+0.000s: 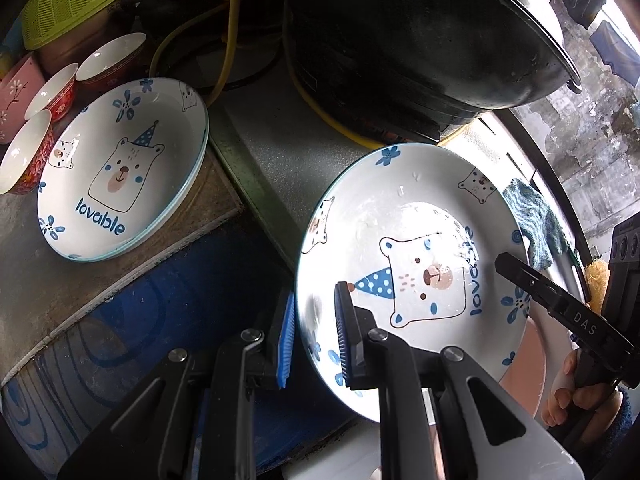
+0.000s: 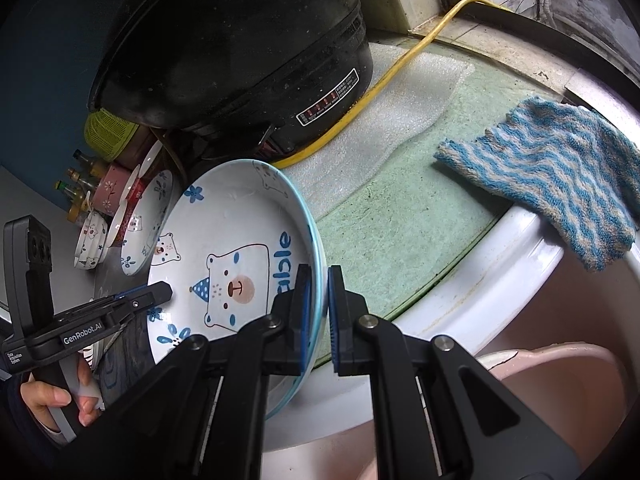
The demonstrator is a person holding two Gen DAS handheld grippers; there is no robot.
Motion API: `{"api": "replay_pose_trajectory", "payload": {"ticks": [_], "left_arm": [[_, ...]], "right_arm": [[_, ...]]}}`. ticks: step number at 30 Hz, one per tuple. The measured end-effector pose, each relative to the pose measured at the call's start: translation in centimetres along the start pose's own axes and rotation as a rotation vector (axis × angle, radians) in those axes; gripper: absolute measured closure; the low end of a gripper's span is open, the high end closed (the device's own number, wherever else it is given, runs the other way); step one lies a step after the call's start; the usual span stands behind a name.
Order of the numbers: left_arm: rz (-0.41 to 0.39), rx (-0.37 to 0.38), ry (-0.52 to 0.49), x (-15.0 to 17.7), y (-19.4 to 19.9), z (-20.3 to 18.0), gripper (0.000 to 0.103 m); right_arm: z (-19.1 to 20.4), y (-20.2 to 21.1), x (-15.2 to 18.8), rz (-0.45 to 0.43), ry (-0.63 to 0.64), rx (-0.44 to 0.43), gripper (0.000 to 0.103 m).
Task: Organize plates and bowls
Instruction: 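Lift the bear plate from the rack and carry it over the leaf-pattern plate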
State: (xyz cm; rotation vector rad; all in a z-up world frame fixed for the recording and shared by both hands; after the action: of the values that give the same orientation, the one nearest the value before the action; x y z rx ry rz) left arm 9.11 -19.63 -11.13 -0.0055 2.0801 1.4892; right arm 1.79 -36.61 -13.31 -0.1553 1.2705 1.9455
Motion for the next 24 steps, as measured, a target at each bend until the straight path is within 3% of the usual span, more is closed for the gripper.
{"api": "replay_pose_trajectory", "payload": {"ticks": [12, 24], "left_arm": [[-0.039, -0.006, 0.062, 0.9, 2.5, 3.1, 0.085], [-0.070, -0.044, 0.156, 2.9, 5.1, 8.8, 0.085]], "right_arm": [[3.5, 0.0, 0.8, 0.010, 0.061, -0.016, 0.094], [8.8, -1.8, 2.4, 0.055, 0.145, -0.062, 0.094]]}}
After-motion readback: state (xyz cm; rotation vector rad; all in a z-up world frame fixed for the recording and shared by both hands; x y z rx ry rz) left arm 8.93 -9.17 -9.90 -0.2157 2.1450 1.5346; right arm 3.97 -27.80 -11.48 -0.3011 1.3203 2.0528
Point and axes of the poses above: each gripper's, at about its wrist camera, not at the fingertips, and y roughly against the way its jaws point, z to its left, x to its underside, the point moved 8 cm from there along -y, roughly the way its jaws point, and after that the axes turned 6 degrees about -z, right-handed, at the moved point
